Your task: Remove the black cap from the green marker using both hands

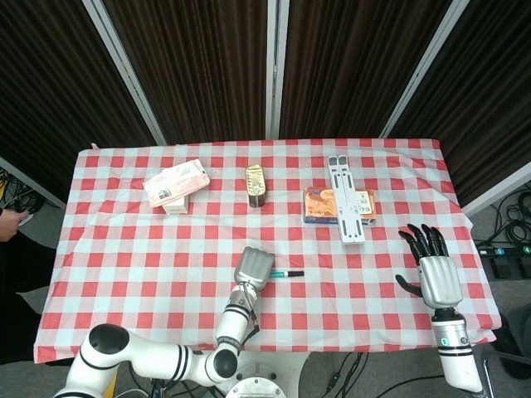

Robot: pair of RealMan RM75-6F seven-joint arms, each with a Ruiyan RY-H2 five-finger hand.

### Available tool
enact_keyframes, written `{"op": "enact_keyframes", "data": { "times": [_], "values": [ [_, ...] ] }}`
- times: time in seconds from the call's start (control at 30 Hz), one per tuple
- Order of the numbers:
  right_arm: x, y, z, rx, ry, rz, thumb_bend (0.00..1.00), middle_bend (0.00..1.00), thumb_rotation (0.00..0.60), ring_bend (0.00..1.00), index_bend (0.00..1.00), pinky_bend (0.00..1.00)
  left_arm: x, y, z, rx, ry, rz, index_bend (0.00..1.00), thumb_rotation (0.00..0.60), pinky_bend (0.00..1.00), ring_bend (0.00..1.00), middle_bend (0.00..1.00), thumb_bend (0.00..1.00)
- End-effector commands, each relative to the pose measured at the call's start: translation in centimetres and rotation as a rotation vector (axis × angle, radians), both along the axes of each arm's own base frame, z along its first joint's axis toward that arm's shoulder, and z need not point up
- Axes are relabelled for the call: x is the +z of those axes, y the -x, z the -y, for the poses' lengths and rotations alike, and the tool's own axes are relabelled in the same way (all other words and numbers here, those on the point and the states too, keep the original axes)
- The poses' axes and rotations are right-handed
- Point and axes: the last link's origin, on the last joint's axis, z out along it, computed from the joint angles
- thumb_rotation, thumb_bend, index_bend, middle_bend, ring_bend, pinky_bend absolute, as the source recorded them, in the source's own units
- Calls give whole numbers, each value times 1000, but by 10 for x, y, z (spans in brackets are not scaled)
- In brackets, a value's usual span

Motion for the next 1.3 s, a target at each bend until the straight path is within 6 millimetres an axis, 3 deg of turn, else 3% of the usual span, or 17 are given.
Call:
{"op": "enact_keyframes", "data": {
  "times": [0.03,0.53,0.9,1.13,1.3],
  "values": [
    [0,0,0,1,-1,1,28,100,600,0,159,0,-1,1,0,0,-2,-4,496,600,1000,972,508,259],
    [-1,1,0,-6,-8,2,27,101,600,0,159,0,-2,3,1,3,5,11,542,600,1000,983,552,370],
    [-3,-3,1,11,-16,-6,29,118,600,0,159,0,16,-3,-4,-21,-33,102,580,600,1000,995,590,416],
    [-17,-14,7,67,-59,-29,39,284,600,26,291,0,34,-15,-3,-53,-43,182,581,600,1000,995,592,416],
    [-28,-31,18,118,-97,-22,44,351,600,76,373,0,51,-29,-5,-102,-60,222,581,600,1000,995,592,416]
  ]
}}
